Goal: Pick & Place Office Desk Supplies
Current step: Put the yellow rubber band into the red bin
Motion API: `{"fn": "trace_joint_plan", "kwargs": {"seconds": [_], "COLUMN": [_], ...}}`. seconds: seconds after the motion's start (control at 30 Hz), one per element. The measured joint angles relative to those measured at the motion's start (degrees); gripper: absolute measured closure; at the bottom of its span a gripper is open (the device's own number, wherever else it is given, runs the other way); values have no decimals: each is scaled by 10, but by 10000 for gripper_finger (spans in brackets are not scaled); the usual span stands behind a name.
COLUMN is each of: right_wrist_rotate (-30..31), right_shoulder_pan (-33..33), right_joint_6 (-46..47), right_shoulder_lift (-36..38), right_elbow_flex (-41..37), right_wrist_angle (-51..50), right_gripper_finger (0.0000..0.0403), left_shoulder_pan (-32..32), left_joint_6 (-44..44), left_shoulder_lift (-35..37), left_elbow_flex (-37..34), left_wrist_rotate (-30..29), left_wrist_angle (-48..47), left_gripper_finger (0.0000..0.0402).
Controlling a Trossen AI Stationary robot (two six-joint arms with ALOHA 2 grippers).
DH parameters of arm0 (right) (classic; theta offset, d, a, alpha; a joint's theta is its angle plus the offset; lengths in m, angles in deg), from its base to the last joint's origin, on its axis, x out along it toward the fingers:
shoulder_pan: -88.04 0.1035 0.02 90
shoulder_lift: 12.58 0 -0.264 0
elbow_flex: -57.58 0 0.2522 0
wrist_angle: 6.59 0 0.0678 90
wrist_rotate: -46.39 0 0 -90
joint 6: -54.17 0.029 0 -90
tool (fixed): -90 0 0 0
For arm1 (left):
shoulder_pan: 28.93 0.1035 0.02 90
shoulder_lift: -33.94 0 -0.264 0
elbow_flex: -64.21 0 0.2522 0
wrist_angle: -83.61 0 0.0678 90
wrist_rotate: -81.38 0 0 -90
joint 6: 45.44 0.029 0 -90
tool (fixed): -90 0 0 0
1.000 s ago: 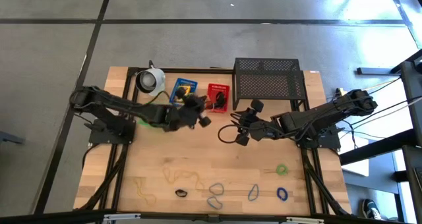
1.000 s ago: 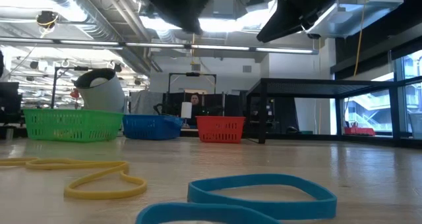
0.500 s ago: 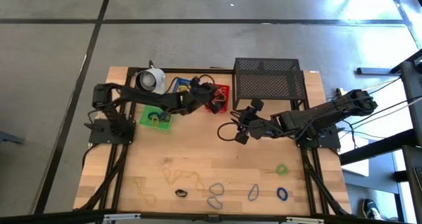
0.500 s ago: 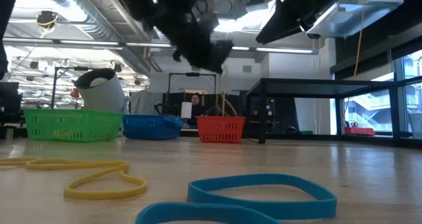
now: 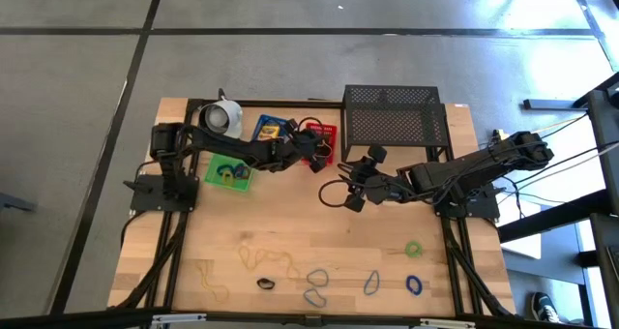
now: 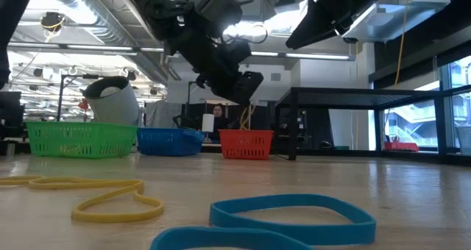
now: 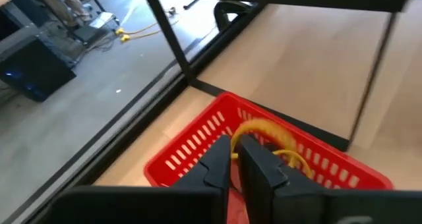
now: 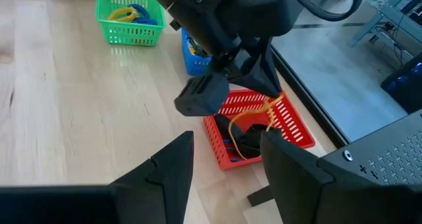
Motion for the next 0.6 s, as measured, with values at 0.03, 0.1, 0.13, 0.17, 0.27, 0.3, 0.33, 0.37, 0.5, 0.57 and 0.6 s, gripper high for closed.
{"fn": "trace_joint_plan", "kwargs": {"seconds": [0.03,0.1,0.13,0.17,0.27,0.3,0.33,0.37,0.5,0.57,0.6], "right_wrist_rotate": [0,0,0,0,0,0,0,0,0,-2,-2], "right_shoulder_pan": [0,0,0,0,0,0,0,0,0,0,0], "right_joint_6": [0,0,1,1,1,1,1,1,1,1,1], "right_shoulder_lift": [0,0,0,0,0,0,0,0,0,0,0], "right_elbow_flex": [0,0,0,0,0,0,0,0,0,0,0], "right_wrist_angle": [0,0,0,0,0,0,0,0,-7,-7,-8], "right_gripper_finger": [225,225,225,225,225,225,225,225,225,225,225], "left_shoulder_pan": [-1,-5,-7,-8,-13,-15,-18,-22,-51,-70,-79], "left_joint_6": [0,6,11,15,20,20,20,19,-40,-99,-128], "left_shoulder_lift": [0,1,2,3,7,10,14,23,75,109,125], "left_elbow_flex": [0,0,0,0,0,0,1,4,12,12,12], "left_wrist_rotate": [4,7,7,7,5,4,3,6,65,116,142], "left_wrist_angle": [-1,-2,-2,-3,-8,-16,-24,-44,-147,-202,-220], "left_gripper_finger": [369,352,344,335,309,302,295,289,276,275,275]}}
